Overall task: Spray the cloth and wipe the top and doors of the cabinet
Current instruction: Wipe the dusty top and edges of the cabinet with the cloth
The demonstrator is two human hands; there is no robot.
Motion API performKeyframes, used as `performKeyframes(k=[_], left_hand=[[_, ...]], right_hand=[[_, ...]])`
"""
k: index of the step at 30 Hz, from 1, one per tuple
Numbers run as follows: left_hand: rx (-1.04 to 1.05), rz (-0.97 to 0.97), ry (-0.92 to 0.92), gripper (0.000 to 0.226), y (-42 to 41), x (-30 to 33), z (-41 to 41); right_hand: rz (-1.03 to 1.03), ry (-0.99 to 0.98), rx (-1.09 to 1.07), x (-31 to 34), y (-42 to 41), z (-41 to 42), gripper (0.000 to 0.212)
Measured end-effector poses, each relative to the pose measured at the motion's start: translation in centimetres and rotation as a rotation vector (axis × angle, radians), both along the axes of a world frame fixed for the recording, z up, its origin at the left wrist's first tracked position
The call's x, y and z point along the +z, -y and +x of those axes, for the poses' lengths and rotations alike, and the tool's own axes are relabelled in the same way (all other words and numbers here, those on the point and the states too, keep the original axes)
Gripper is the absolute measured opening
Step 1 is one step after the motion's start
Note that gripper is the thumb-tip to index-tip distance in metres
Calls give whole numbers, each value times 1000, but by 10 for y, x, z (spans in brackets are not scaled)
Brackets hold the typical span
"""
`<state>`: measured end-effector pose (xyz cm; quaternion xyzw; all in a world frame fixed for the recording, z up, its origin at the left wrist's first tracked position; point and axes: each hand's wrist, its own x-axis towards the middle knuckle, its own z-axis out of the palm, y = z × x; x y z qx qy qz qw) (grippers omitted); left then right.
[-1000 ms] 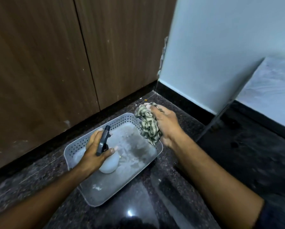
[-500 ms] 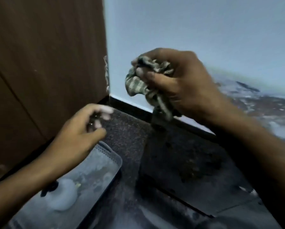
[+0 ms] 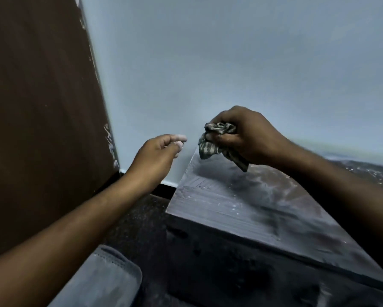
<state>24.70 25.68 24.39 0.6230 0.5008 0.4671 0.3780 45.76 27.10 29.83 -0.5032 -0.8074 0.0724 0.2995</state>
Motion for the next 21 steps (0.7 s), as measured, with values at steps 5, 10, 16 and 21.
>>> performKeyframes(k=[5,10,16,21], left_hand=[[40,-200,215,26,-29,-1,24],[56,-186,215,27,-33,-18,43],[64,-128,88,25,-57,-27,28],[-1,-254,58,28,-86,-31,40]], right_hand=[[9,-47,-8,1,-8,0,18],[-12,101,-60,-10,-40,5,25],[-128,340,63,-60,-48,2,62],[-60,449,2,-54,-101,31,40]])
